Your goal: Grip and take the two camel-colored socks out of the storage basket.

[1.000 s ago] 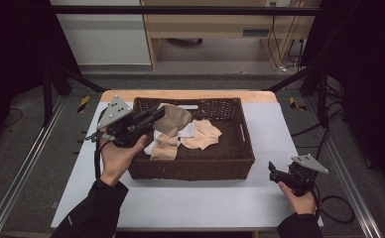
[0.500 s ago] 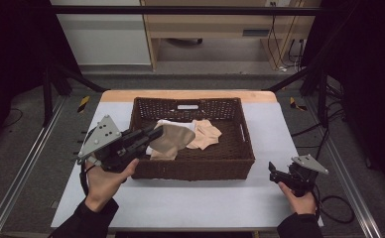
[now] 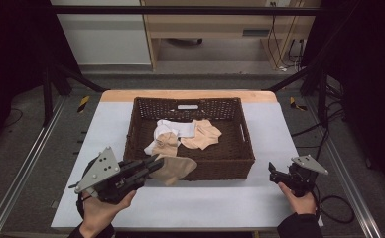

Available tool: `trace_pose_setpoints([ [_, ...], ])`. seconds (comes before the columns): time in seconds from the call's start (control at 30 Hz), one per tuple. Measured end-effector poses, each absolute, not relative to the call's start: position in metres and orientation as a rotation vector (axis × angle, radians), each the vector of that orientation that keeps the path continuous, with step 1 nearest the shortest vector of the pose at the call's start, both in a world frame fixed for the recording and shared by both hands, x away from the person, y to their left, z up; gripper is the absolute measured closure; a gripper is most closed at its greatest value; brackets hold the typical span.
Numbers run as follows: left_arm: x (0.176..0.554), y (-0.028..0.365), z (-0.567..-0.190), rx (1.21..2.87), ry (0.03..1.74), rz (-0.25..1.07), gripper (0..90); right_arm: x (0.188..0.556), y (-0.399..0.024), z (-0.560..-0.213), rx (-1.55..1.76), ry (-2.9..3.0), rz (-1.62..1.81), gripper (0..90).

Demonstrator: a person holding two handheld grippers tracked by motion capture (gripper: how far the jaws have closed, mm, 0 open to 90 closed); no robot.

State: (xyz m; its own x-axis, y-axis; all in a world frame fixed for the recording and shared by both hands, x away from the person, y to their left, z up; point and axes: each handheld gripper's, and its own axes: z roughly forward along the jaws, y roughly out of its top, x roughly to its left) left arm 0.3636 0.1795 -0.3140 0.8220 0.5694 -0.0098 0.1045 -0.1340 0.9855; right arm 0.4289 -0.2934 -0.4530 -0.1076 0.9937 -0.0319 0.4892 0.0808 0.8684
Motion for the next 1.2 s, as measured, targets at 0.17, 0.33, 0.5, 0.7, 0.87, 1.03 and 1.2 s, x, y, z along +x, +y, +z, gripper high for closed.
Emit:
trace_pose_setpoints([
  [0.17,0.360,0.172,-0.342,1.743,0.536,0.380,83.8,0.429,-0.294,-0.453,1.480,1.683,0.947,3.9],
  [0.33,0.367,0.161,-0.376,1.823,0.582,0.318,83.8,0.429,-0.293,-0.453,1.477,1.687,0.946,3.9],
  [0.5,0.374,0.156,-0.401,1.880,0.628,0.289,83.7,0.429,-0.294,-0.454,1.478,1.690,0.942,3.9],
  [0.7,0.385,0.154,-0.431,1.944,0.699,0.279,83.4,0.428,-0.294,-0.455,1.486,1.690,0.938,4.0],
  [0.87,0.394,0.155,-0.451,2.012,0.771,0.305,81.6,0.429,-0.293,-0.457,1.478,1.705,0.927,4.0],
  [1.03,0.400,0.156,-0.462,2.063,0.815,0.314,78.4,0.429,-0.291,-0.459,1.481,1.718,0.915,4.0],
  [1.2,0.401,0.158,-0.465,2.070,0.833,0.328,66.1,0.430,-0.291,-0.460,1.477,1.725,0.906,4.0],
])
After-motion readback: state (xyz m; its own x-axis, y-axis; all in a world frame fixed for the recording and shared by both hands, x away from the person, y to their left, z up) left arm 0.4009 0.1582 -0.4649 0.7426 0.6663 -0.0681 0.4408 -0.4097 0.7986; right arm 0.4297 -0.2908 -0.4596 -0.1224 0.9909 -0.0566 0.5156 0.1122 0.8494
